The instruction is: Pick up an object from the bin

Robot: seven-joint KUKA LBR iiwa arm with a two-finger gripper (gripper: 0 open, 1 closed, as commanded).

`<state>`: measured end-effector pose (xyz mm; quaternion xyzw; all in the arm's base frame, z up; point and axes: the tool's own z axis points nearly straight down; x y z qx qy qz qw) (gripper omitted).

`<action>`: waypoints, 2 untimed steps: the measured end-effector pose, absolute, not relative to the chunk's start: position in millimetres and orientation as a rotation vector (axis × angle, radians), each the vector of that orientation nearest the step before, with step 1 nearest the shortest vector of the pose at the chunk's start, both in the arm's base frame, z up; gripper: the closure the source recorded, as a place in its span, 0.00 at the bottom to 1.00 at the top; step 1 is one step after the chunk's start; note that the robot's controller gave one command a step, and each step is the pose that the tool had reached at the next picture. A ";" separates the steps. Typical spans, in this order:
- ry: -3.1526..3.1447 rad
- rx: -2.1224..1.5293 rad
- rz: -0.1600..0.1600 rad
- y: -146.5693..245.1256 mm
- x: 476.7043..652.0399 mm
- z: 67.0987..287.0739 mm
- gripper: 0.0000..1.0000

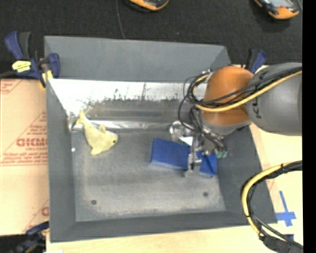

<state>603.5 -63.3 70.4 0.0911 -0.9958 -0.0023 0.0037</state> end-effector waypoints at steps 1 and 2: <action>-3.094 0.457 -0.009 -56.5 601.6 70.8 1.00; -3.094 0.454 -0.009 -56.2 601.7 70.9 1.00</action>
Offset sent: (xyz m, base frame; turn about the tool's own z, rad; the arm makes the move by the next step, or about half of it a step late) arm 0.0000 0.0000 0.0000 0.0000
